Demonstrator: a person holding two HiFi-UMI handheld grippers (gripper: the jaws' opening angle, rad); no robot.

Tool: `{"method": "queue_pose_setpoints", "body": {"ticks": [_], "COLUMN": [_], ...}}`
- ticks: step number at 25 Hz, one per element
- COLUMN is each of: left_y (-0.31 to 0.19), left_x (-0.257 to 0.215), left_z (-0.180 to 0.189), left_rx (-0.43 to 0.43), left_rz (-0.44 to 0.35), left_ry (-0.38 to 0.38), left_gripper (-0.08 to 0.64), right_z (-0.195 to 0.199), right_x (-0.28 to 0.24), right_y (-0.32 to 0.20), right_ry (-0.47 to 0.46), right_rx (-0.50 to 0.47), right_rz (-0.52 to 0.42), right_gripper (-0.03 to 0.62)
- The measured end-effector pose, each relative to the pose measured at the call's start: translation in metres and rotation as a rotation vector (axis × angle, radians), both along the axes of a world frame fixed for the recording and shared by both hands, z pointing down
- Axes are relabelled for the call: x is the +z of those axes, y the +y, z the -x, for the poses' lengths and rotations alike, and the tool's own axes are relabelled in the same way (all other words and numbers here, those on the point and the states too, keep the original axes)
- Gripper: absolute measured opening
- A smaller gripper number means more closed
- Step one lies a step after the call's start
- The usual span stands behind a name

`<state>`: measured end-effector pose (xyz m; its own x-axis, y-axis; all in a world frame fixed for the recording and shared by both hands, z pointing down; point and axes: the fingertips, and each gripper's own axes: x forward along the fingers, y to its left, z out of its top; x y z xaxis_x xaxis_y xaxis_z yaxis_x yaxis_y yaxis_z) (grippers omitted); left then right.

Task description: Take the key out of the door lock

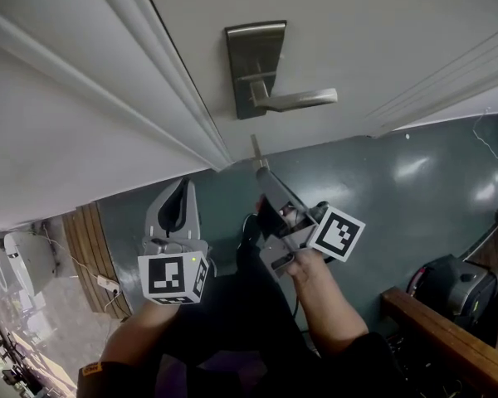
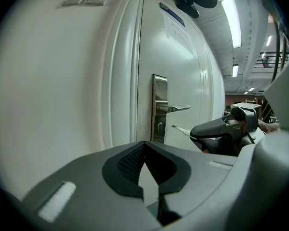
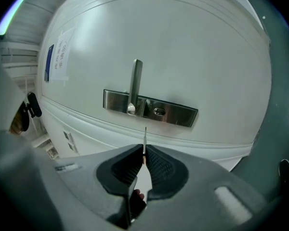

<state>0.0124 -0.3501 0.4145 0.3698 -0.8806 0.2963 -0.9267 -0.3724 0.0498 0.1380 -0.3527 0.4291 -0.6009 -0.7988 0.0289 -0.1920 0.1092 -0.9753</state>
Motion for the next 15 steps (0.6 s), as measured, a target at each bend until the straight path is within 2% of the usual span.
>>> {"method": "queue_pose_setpoints", "body": {"ticks": [5, 15], "left_y": [0.029, 0.112], "left_x": [-0.011, -0.033], "left_z": [0.021, 0.103], "left_rx": [0.034, 0.113], "left_rz": [-0.02, -0.083], "left_ry": [0.02, 0.043], "left_gripper": [0.018, 0.018], "right_z": [0.026, 0.106], "right_x": [-0.012, -0.032], "right_y": [0.03, 0.122], "right_ry": [0.024, 0.048], "right_rx": [0.016, 0.092], "right_rz": [-0.016, -0.051], "right_gripper": [0.015, 0.015]}}
